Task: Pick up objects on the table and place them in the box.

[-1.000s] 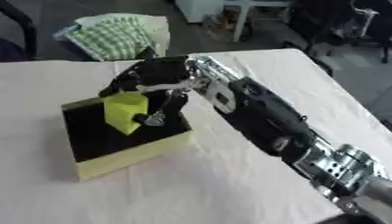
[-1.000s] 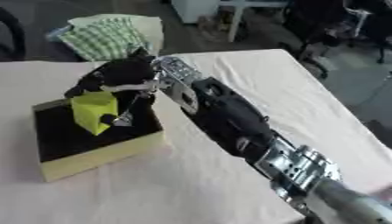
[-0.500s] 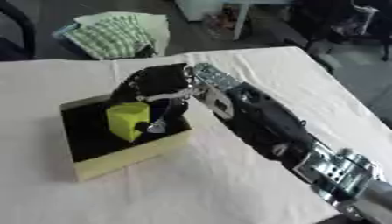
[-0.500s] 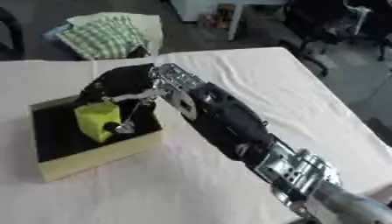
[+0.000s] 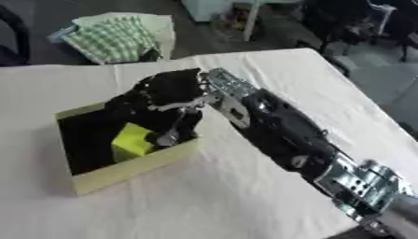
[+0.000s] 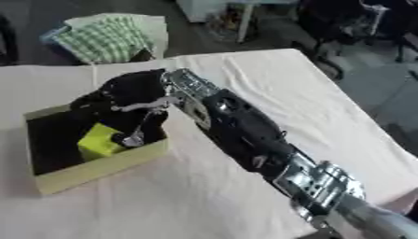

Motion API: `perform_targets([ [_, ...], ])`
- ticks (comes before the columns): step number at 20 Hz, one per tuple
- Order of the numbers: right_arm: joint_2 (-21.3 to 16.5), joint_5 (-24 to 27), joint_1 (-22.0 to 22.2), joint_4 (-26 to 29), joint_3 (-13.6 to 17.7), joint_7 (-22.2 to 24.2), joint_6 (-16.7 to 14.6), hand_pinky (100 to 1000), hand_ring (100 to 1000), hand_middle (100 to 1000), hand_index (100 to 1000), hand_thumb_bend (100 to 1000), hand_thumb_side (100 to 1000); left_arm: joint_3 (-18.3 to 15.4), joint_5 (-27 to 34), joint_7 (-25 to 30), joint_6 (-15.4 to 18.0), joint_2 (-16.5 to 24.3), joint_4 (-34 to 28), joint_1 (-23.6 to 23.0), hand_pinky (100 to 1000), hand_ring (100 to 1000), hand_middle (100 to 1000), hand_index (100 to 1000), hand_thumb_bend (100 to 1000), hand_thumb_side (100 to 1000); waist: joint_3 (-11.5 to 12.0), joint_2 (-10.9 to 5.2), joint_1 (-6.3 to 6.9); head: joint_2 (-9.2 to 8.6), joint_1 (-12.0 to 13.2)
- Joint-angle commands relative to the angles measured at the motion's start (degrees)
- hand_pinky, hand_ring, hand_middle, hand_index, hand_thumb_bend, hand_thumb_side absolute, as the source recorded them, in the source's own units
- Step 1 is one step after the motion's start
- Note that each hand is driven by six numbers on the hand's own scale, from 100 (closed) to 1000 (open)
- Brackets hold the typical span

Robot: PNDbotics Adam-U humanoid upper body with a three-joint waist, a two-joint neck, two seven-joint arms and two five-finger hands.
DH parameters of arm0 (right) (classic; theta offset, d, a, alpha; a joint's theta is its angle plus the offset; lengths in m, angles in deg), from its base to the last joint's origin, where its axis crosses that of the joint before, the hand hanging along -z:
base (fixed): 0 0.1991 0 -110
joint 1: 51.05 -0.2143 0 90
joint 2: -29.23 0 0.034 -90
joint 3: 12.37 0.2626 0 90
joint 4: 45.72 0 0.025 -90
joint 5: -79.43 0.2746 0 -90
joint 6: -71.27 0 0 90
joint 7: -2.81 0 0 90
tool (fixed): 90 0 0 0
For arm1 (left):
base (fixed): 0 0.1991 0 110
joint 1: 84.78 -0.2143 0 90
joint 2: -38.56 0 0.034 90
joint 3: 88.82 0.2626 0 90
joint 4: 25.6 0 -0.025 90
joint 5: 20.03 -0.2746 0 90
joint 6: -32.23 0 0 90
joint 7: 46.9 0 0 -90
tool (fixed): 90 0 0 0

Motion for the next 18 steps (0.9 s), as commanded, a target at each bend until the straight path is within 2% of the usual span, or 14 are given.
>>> perform_targets([
  [1, -3.8, 2.1, -0.6, 3.6, 2.6, -0.9, -1.3, 789, 854, 987, 1000, 100, 283, -0.6, 0.0, -0.2, -0.2, 0.5, -1.2, 0.0, 695, 528, 506, 776, 109, 934, -0.5, -1.4, 0.37, 0.24, 0.6],
  [6, -7.2, 6.0, 1.5, 9.6, 7.2, -4.8, -1.1, 793, 863, 978, 1000, 100, 216, -0.7, 0.1, -1.2, -1.0, 0.4, -1.2, -0.2, 692, 525, 503, 774, 111, 932, -2.5, -1.64, 0.7, 0.68, 2.1],
  [10, -10.7, 14.1, 5.5, 16.9, 10.4, -8.7, 1.5, 800, 881, 979, 1000, 110, 180, -0.9, 0.3, -1.9, -1.3, 0.3, -1.2, -0.1, 691, 524, 501, 774, 112, 922, -3.2, -1.61, 0.99, 0.99, 3.7],
  [12, -11.6, 16.7, 8.1, 20.2, 12.3, -8.9, 3.9, 799, 880, 978, 1000, 100, 128, -0.9, 0.2, -2.2, -1.4, 0.3, -1.2, -0.1, 690, 523, 500, 773, 113, 933, -3.6, -1.51, 1.15, 1.22, 4.5],
  [18, -12.1, 20.6, 15.9, 27.4, 16.0, -7.6, 6.9, 806, 895, 974, 1000, 100, 100, -0.8, 0.0, -3.1, -2.1, 0.1, -1.2, 0.2, 685, 518, 495, 768, 114, 933, -5.5, -1.03, 1.95, 1.71, 6.5],
])
